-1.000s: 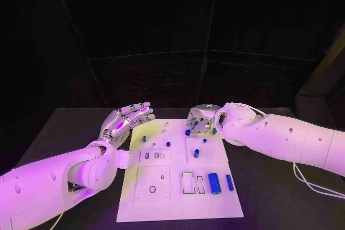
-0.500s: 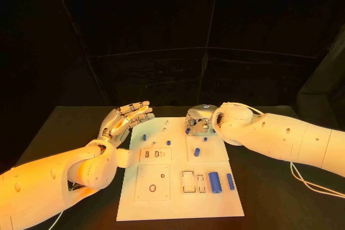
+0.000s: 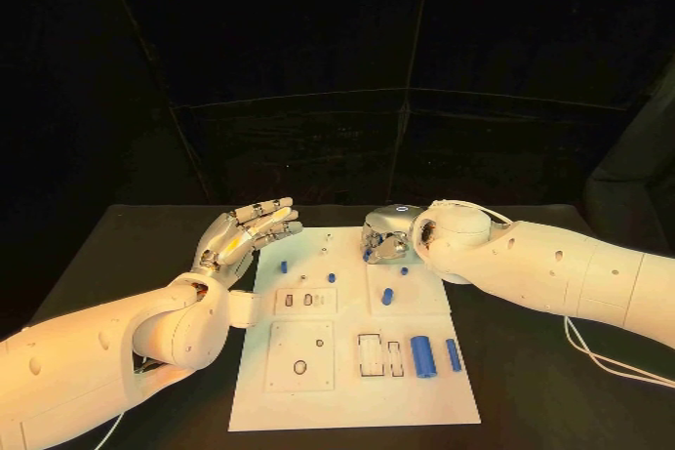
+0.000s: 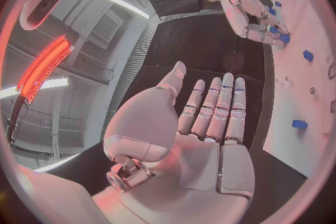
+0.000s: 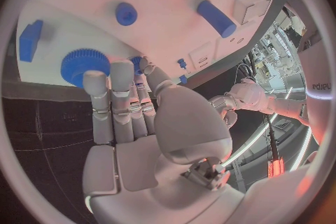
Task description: Assemble the parts on the task board
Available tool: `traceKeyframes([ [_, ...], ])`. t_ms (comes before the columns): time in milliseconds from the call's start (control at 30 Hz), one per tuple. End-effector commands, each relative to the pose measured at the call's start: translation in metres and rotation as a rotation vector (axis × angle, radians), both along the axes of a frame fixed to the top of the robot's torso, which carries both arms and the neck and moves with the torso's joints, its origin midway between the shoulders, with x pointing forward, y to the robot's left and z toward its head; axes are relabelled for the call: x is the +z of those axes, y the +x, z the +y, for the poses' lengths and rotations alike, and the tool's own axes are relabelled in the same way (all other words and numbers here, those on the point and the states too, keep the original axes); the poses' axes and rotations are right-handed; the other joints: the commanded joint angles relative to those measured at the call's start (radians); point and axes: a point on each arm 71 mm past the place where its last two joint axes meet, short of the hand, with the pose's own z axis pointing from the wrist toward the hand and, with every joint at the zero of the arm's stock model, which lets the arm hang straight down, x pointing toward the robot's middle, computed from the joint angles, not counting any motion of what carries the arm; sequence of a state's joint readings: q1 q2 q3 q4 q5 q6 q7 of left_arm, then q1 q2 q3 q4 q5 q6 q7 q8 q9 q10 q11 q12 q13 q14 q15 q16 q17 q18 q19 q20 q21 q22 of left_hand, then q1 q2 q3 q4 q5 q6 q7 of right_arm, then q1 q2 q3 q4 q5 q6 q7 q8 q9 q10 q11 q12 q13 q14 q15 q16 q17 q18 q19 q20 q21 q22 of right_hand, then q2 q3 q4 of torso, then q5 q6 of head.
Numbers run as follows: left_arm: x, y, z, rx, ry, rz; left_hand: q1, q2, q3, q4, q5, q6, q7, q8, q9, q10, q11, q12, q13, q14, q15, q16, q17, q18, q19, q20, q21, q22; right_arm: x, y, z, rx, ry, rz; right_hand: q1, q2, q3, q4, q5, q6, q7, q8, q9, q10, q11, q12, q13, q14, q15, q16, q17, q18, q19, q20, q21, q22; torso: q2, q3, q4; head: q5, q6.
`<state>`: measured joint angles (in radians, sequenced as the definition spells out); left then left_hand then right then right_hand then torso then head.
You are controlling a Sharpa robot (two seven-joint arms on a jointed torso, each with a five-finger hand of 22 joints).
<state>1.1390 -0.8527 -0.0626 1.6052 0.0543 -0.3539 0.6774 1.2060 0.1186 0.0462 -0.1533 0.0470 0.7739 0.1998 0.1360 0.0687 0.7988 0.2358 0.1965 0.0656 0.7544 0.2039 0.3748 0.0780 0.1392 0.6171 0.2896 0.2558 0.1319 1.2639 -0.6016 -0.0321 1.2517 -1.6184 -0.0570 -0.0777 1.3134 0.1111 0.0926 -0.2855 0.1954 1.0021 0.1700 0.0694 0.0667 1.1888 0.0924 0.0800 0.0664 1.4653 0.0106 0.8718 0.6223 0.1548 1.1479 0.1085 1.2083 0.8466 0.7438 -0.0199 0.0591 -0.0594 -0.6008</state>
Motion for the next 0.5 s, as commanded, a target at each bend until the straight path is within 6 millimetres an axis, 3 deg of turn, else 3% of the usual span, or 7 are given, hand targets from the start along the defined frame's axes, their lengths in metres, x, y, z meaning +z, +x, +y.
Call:
traceKeyframes([
  [33,0.0035,-0.0004,0.0,-0.006,-0.019,-0.03,0.004,0.012,0.003,-0.011,0.003,0.004,0.092,0.004,-0.001,0.0,0.005,0.005,-0.001,0.002,0.0,0.006,-0.002,0.016,0.008,0.0,0.004,0.001,0.0008,0.0008,0.0007,0.001,-0.01,-0.004,-0.008,0.005,0.015,-0.001,-0.002,0.009,-0.002,0.004,0.0,0.013,-0.002,-0.005,-0.001,0.007,-0.009,0.025,0.023,-0.021,0.013,0.001,0.017,0.021,0.003,0.0002,-0.0008,0.002,0.0],
  [400,0.0029,0.0002,0.0008,-0.008,-0.018,-0.024,0.012,0.018,0.014,-0.025,0.003,0.003,0.092,0.004,-0.002,-0.003,0.005,0.006,-0.002,0.0,0.001,0.006,-0.004,0.015,0.007,-0.001,0.003,-0.001,0.0014,0.0021,0.0015,-0.004,-0.011,-0.02,-0.011,0.002,0.065,0.0,-0.01,0.023,-0.002,0.005,0.0,0.027,-0.003,-0.009,0.0,0.002,-0.01,0.077,0.064,-0.027,0.026,0.001,0.05,0.063,0.004,0.0006,-0.0006,0.003,-0.001],
  [500,0.0028,0.0004,0.0007,-0.007,-0.017,-0.023,0.013,0.018,0.014,-0.026,0.003,0.002,0.092,0.004,-0.002,-0.003,0.005,0.006,-0.002,0.0,0.001,0.006,-0.004,0.015,0.007,-0.001,0.003,-0.001,0.0034,0.0015,0.003,-0.001,-0.001,-0.045,-0.005,0.01,0.097,0.001,-0.056,0.028,-0.002,0.005,0.0,0.031,-0.004,-0.01,0.0,-0.002,-0.01,0.09,0.071,-0.028,0.026,0.0,0.058,0.072,0.006,0.0012,-0.0002,0.006,-0.001],
])
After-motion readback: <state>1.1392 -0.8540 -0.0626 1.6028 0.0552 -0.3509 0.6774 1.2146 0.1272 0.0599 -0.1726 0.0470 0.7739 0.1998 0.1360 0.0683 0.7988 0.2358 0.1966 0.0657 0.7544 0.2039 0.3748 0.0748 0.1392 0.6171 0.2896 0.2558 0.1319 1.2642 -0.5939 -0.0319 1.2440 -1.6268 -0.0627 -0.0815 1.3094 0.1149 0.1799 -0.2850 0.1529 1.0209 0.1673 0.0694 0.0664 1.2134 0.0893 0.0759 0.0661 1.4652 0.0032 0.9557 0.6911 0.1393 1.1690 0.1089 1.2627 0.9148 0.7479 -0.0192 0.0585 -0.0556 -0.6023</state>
